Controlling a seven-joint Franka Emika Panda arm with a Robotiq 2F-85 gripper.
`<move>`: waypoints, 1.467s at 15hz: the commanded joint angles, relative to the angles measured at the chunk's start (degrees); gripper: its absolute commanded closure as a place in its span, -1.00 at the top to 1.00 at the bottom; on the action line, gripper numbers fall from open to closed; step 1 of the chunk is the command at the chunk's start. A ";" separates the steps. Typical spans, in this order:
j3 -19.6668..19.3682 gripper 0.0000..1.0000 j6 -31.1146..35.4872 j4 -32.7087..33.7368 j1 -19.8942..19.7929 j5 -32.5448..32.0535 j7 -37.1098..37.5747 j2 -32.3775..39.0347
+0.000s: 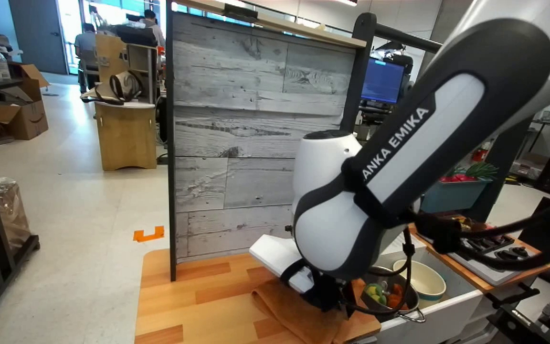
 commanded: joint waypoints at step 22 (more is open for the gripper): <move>-0.37 1.00 -3.87 13.18 -0.48 -8.74 1.20 7.22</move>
